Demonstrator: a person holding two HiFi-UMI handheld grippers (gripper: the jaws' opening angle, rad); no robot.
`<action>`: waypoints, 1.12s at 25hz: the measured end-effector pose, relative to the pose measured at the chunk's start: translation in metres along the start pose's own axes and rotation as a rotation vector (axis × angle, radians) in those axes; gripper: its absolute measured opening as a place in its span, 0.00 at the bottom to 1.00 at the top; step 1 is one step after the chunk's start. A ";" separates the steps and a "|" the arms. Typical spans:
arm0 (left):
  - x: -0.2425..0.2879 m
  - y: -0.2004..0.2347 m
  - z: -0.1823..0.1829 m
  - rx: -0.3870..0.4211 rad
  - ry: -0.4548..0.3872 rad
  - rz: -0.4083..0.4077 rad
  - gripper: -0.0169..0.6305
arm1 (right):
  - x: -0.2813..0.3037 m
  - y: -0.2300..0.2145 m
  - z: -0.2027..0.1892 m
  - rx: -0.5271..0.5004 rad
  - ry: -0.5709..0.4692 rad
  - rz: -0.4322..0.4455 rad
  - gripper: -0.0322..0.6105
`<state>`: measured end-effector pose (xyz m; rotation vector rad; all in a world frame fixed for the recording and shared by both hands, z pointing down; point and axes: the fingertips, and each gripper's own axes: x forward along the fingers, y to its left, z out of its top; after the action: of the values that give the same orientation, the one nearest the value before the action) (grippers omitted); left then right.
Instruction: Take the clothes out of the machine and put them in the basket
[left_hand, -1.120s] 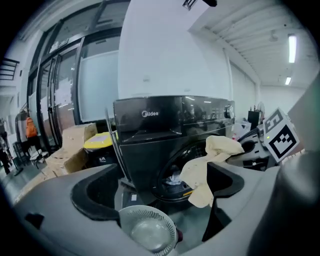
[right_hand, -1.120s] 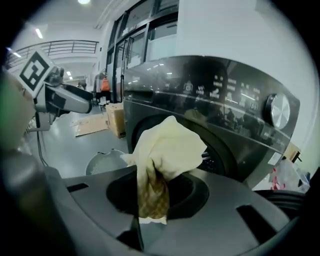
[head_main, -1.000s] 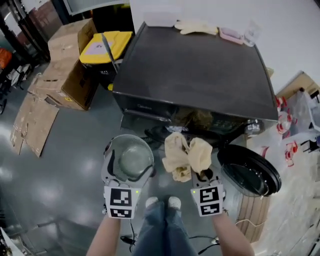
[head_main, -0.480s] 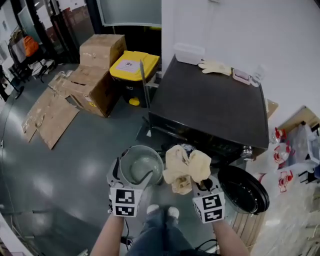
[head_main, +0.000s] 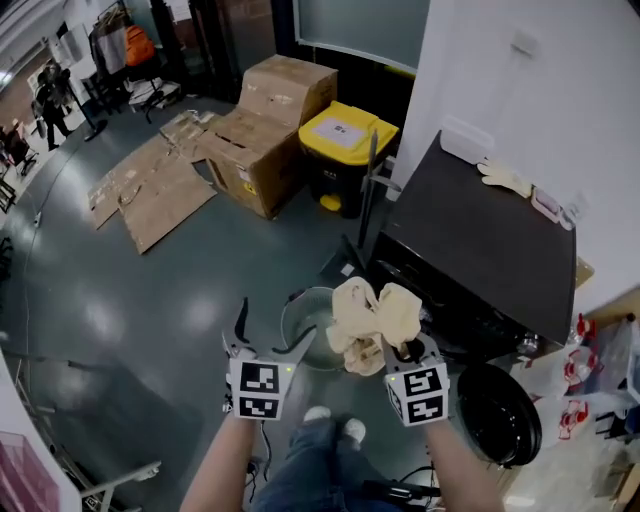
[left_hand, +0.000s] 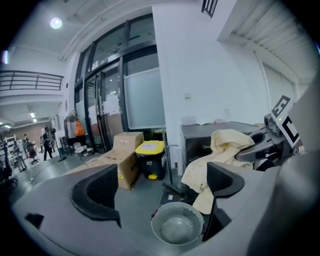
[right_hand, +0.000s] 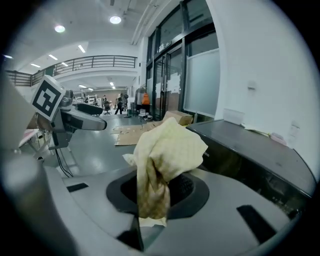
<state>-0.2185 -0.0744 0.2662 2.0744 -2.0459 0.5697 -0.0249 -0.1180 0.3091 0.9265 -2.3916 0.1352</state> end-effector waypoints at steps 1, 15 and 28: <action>-0.004 0.010 0.000 -0.009 0.000 0.020 0.89 | 0.006 0.006 0.008 -0.013 -0.002 0.015 0.17; -0.053 0.084 0.008 -0.060 -0.022 0.182 0.89 | 0.068 0.049 0.062 -0.008 -0.048 0.127 0.59; -0.025 0.071 -0.019 -0.060 0.048 0.121 0.89 | 0.090 0.062 0.019 0.019 0.064 0.173 0.70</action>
<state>-0.2916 -0.0471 0.2637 1.8954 -2.1450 0.5633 -0.1286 -0.1296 0.3484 0.7110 -2.4119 0.2496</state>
